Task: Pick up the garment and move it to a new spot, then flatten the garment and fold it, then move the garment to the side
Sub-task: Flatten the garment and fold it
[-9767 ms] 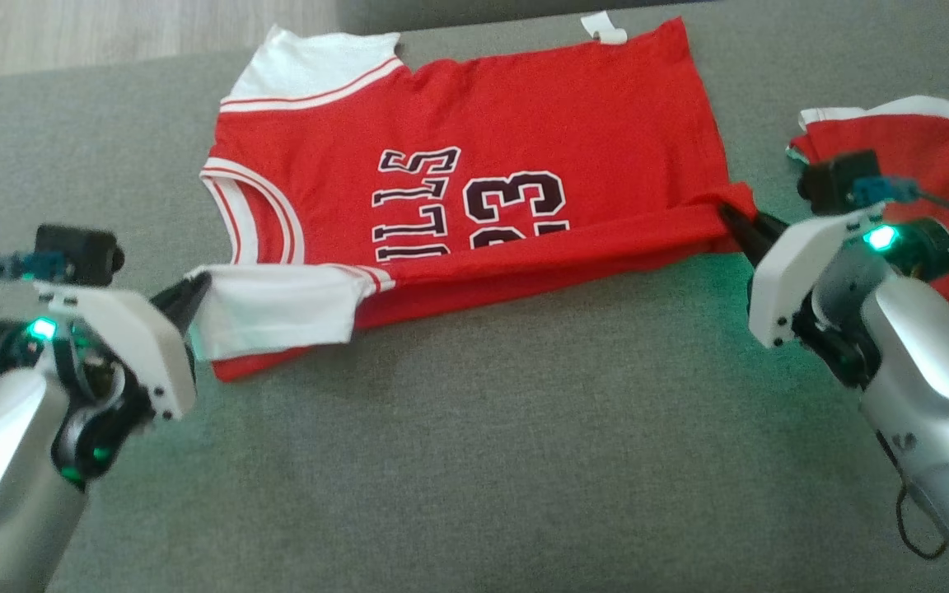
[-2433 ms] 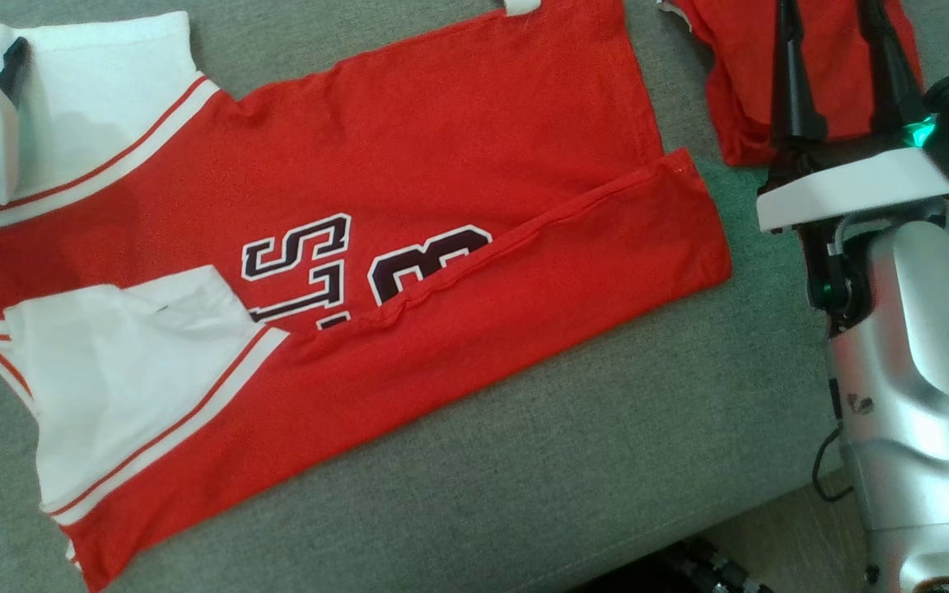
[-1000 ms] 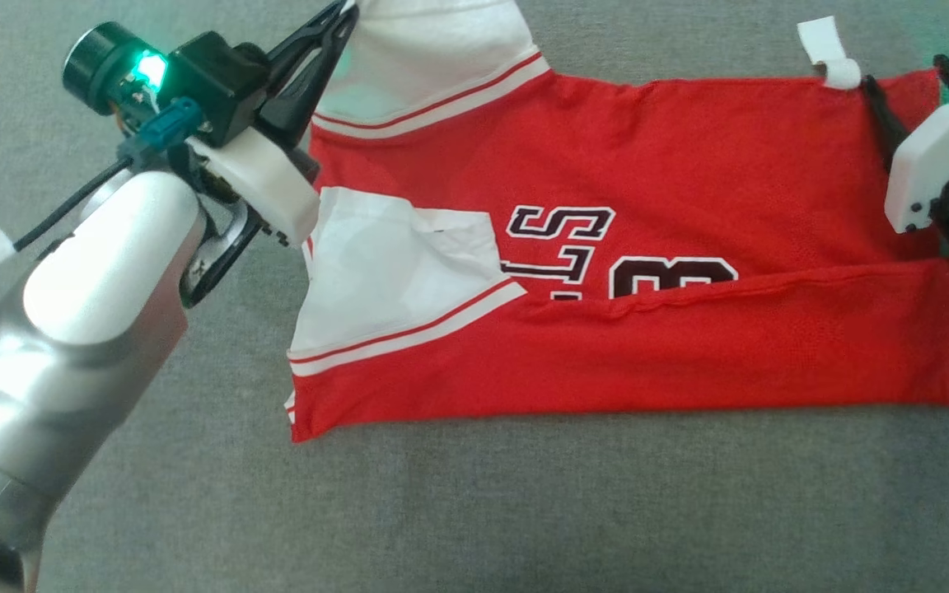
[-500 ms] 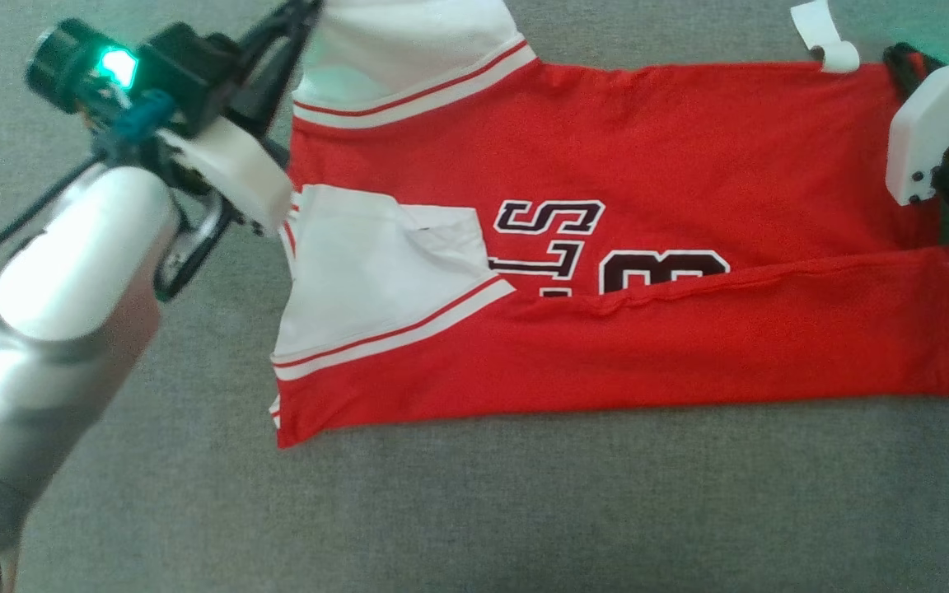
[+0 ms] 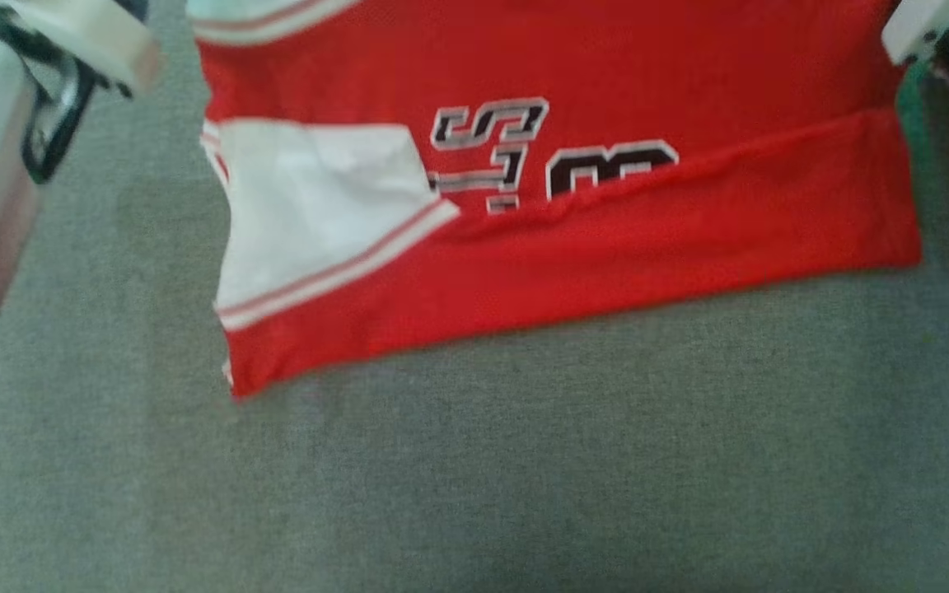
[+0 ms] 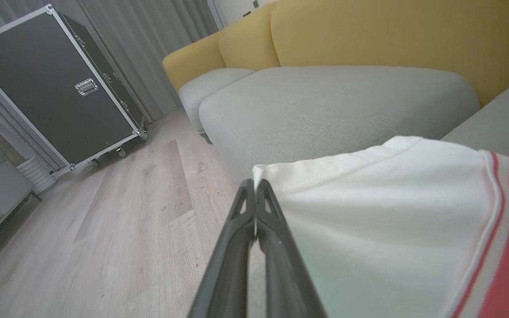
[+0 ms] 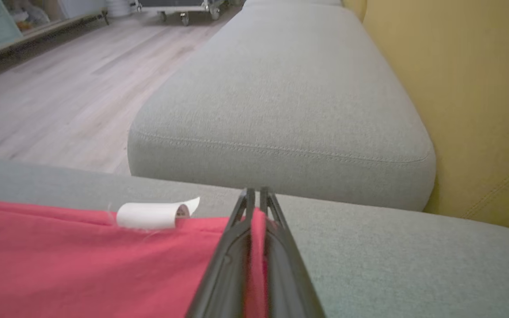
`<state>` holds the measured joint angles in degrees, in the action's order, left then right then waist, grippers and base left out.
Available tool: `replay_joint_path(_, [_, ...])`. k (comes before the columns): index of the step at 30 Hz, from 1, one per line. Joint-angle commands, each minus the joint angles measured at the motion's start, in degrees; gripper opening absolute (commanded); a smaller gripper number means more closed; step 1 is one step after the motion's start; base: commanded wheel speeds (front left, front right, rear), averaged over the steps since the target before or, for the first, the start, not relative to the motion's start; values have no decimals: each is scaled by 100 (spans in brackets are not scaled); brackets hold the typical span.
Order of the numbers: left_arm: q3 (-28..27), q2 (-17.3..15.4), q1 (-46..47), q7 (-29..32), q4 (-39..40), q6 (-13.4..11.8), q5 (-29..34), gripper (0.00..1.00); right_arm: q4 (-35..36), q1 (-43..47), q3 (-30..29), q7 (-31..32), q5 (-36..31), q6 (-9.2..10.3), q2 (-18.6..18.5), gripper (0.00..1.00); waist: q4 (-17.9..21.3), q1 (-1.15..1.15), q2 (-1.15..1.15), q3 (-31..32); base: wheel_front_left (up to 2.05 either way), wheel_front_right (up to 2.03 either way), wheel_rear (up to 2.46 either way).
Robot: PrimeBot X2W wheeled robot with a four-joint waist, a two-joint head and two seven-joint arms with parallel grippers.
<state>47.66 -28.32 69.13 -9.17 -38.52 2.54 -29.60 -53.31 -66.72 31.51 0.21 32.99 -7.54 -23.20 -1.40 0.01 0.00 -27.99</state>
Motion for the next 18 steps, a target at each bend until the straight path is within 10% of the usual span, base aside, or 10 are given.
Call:
replay_joint_path(1, [-278, -245, 371, -89, -13, -17, 59, 0, 101, -128, -34, -143, 62, 5, 57, 0, 32, -1, 0, -28, 0, 0, 0])
replay_joint_path(18, [-287, 154, 138, -581, -802, 300, 184, 0, -493, 145, 215, -778, 557, 5, 183, 0, -119, -1, 0, 385, 0, 0, 0])
